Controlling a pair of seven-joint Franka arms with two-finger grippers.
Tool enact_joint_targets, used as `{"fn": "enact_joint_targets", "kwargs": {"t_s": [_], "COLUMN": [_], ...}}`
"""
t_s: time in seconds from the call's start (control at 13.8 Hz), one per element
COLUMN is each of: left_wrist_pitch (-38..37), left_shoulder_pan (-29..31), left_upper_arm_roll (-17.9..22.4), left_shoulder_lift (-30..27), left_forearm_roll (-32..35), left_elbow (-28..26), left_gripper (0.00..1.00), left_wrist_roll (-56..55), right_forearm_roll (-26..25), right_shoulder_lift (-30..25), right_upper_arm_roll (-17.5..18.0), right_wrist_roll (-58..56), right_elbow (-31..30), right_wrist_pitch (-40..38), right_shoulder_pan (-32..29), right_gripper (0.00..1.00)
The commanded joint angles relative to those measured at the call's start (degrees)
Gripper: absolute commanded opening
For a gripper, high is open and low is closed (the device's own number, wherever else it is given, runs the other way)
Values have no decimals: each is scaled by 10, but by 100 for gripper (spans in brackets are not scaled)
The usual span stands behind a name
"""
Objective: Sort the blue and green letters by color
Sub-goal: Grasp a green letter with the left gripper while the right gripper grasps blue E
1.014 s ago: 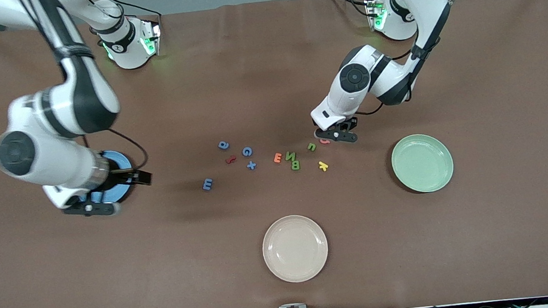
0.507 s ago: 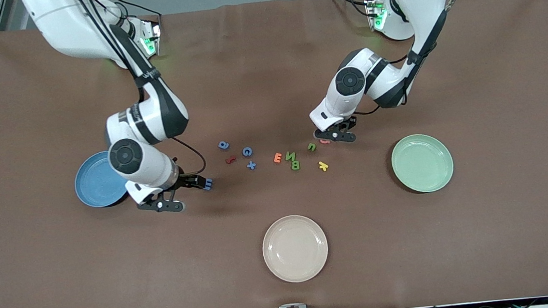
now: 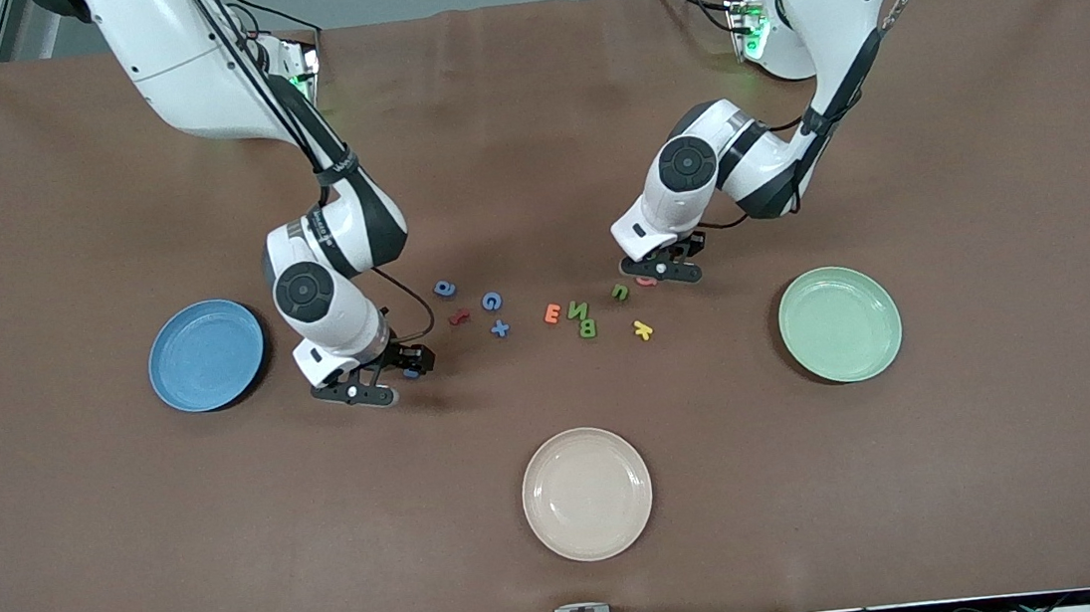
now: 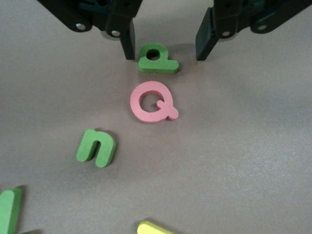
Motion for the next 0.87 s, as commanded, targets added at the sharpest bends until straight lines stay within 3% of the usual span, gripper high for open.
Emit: {"fn": "enact_joint_targets", "kwargs": {"t_s": [0.0, 0.43, 0.8], "left_wrist_pitch": [-3, -3, -9], "left_shoulder_pan": [-2, -1, 7], "left_upper_arm_roll": [1, 3, 4], "left_shoulder_lift": [11, 24, 18], "left_forearm_roll": [16, 16, 18], "left_elbow": [12, 29, 37], "left_gripper": [54, 41, 10], "left_wrist_roll": [-13, -12, -12], "right_forearm_roll": [5, 1, 1], "right_shoulder_lift": [9, 21, 24], "right_upper_arm_roll": [-6, -6, -6], "right_wrist_roll": [10, 8, 8], "right_elbow": [4, 10, 12], "right_wrist_pitch": [9, 9, 8], "right_shoulder_pan": [8, 15, 17], "right_gripper": [89, 67, 43]}}
